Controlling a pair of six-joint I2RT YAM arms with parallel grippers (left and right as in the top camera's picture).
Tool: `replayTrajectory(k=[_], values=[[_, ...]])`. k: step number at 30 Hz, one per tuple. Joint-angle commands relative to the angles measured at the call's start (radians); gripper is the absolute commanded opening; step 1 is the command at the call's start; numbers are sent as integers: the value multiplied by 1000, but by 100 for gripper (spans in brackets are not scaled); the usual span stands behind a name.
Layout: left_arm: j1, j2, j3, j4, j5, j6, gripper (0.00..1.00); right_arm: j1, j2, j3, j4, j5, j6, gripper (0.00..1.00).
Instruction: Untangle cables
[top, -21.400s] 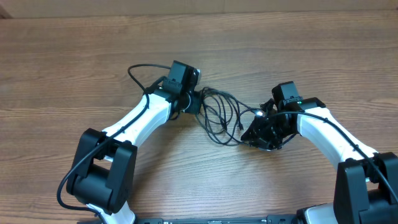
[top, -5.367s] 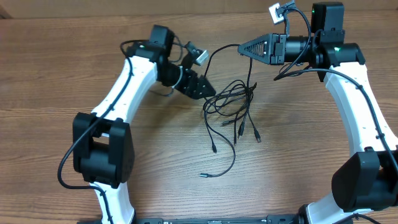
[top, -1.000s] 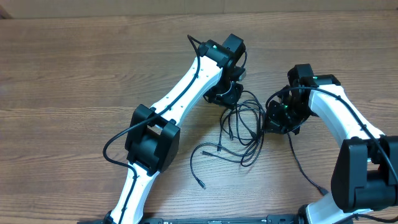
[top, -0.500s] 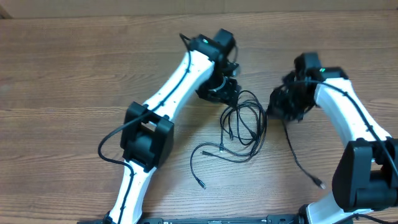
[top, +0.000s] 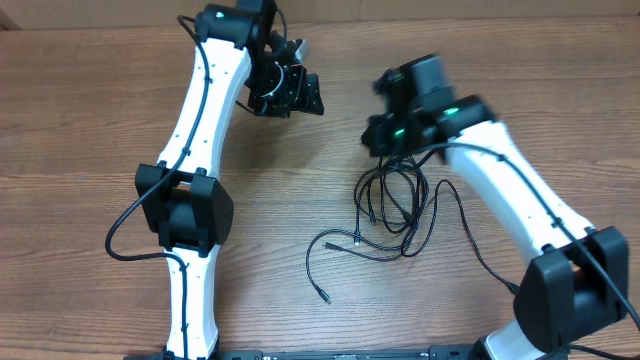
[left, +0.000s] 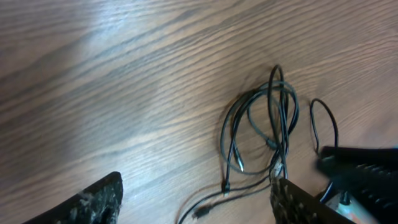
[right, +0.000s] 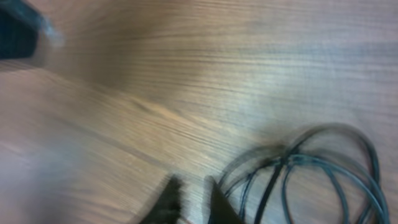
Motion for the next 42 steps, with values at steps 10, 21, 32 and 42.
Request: replayTrajectory(k=[10, 21, 32, 42], values=[[-32, 3, -98, 8, -11, 26, 86, -235, -4, -2, -186, 136, 377, 73], [-42, 3, -120, 21, -172, 25, 100, -378, -4, -255, -79, -81, 463, 74], [-41, 3, -120, 24, -272, 25, 100, -377, -19, -295, 130, -161, 377, 4], [42, 3, -120, 24, -278, -159, 100, -190, -29, -84, 93, -190, 86, 4]])
